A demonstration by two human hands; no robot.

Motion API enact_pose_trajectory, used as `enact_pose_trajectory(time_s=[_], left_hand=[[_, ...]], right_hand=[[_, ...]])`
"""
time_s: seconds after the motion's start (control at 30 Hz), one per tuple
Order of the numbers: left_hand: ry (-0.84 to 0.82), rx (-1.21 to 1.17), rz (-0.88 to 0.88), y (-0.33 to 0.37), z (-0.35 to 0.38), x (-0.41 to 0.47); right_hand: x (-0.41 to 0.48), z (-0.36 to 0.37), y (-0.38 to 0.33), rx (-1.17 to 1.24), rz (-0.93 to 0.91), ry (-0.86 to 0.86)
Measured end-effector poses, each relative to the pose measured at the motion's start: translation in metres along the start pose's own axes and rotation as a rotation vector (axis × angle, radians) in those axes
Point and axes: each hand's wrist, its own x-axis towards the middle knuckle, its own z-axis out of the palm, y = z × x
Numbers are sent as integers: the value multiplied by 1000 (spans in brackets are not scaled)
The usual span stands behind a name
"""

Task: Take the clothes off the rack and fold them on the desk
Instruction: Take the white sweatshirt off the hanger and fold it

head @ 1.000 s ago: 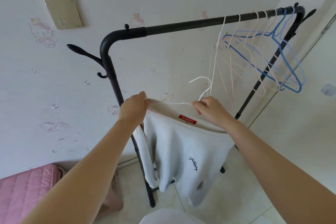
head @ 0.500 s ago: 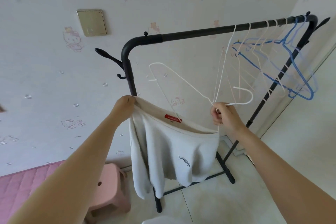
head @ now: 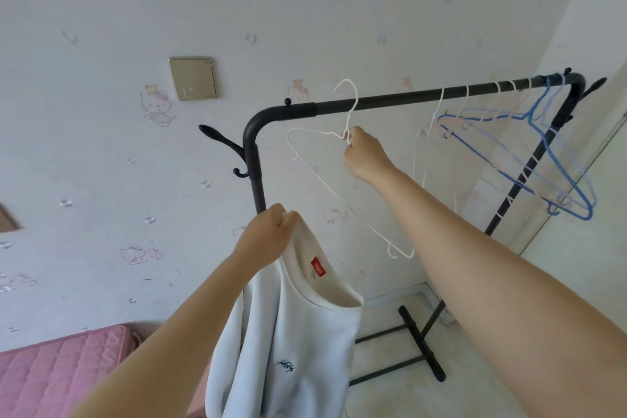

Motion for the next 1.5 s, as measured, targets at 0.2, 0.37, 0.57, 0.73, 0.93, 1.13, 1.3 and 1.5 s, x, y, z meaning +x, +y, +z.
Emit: enact_pose_trajectory(time_s=[0.2, 0.37, 0.57, 0.73, 0.93, 1.13, 1.3, 1.5], left_hand=[[-5, 7, 8, -19, -12, -14], [-60, -14, 37, -26, -15, -20], [-181, -7, 126, 0, 3, -11], [-303, -28, 272, 37, 42, -21], [-487, 60, 485, 101, 94, -64], [-694, 76, 763, 176, 149, -129], [-913, 74, 947, 243, 195, -204], [-1094, 10, 1100, 310, 256, -299]], right_hand=[[34, 29, 9, 41, 97, -76], [18, 44, 23, 175, 93, -20], [-32, 33, 36, 111, -37, 14], [-99, 2, 72, 146, -26, -93], [-204, -38, 157, 148, 193, 73], [-335, -72, 268, -73, 427, -55], [-457, -117, 329, -92, 548, 127], [-588, -152, 367, -140, 774, 281]])
